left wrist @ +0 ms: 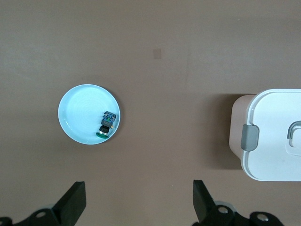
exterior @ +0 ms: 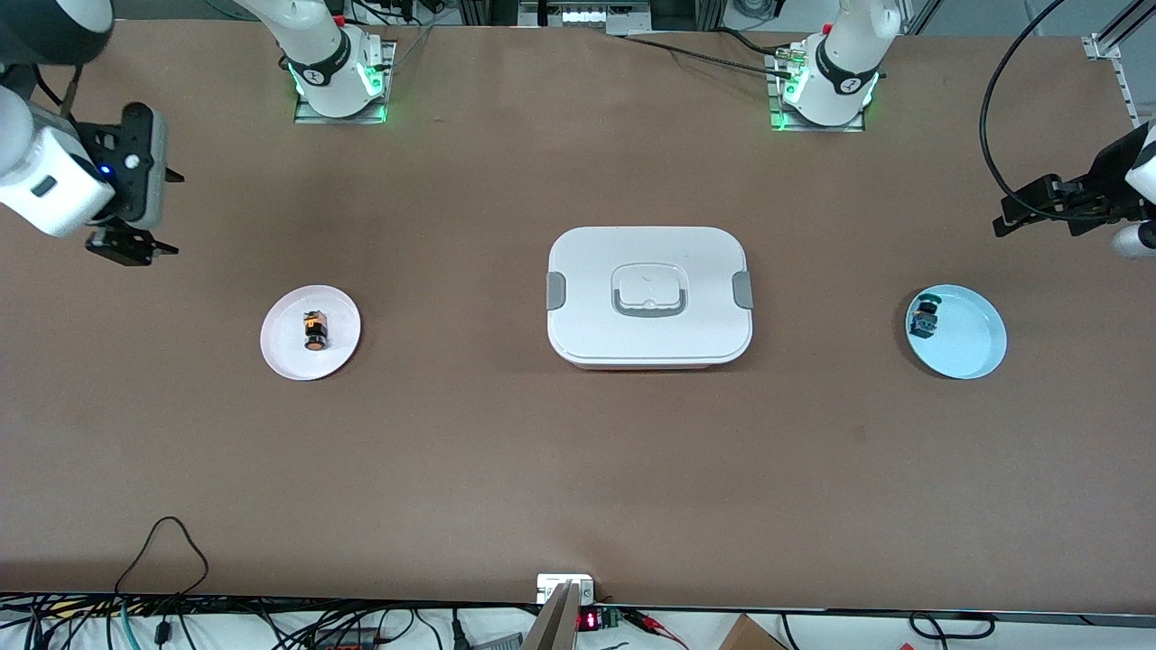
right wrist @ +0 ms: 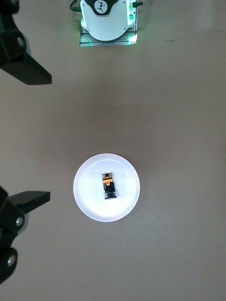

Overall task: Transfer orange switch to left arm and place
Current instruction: 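Move the right gripper over the orange switch on the white plate, then lower the right gripper and grasp the orange switch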

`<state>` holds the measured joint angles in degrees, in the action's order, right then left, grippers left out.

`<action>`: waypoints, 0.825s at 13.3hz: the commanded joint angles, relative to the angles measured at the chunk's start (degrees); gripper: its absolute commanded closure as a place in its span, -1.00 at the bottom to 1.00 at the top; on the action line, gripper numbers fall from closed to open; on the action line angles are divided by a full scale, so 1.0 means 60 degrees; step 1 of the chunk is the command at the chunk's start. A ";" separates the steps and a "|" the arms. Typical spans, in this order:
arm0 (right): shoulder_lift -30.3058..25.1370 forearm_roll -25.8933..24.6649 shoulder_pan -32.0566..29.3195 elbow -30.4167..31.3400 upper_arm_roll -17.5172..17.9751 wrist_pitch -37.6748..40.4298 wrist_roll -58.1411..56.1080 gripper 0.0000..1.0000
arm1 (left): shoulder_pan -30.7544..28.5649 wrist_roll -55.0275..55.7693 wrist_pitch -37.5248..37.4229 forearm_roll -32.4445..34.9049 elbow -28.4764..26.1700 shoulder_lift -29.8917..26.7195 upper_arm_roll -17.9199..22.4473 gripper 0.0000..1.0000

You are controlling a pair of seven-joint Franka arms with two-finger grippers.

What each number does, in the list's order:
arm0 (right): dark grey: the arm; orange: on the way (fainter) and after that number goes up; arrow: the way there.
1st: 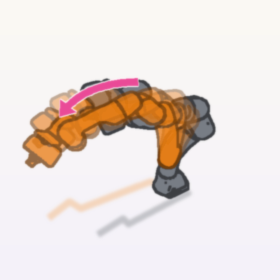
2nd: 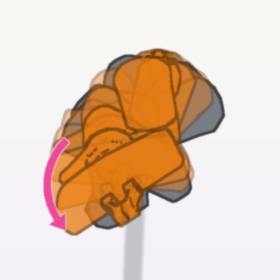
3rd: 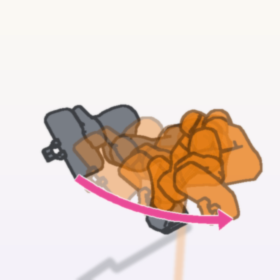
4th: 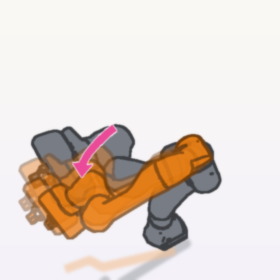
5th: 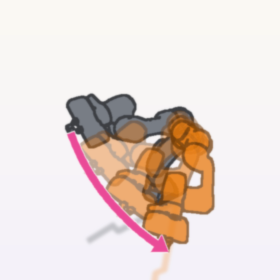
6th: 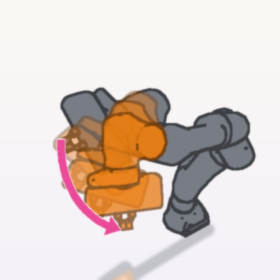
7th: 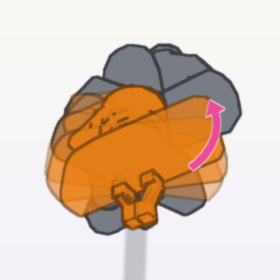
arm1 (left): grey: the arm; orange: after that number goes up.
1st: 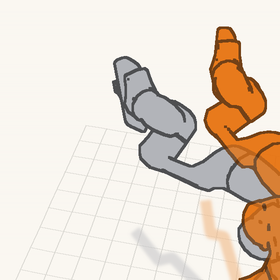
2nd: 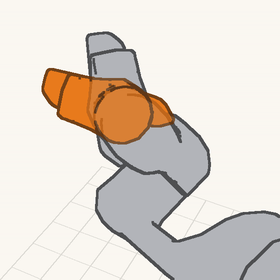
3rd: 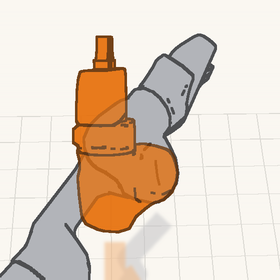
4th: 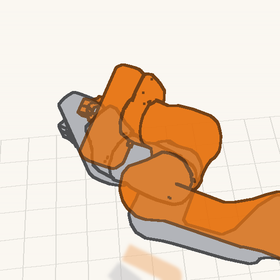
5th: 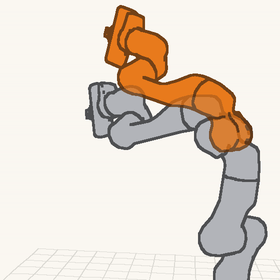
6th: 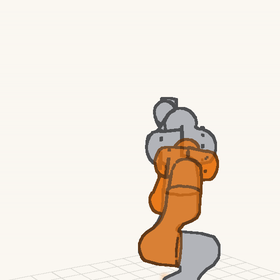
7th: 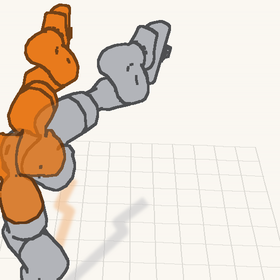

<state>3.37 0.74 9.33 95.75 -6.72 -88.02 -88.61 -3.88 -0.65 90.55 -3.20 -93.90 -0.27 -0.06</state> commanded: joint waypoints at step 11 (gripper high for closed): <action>0.1268 -0.0036 0.0305 0.4460 0.0022 -0.7034 -0.1079 -1.00 | -0.0057 0.0020 -0.0019 0.0078 0.0152 0.0088 -0.0033 -1.00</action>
<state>8.75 0.76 10.92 121.89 -6.45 -126.44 -92.27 -4.07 -0.65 90.55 -3.20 -93.90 -0.20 -0.06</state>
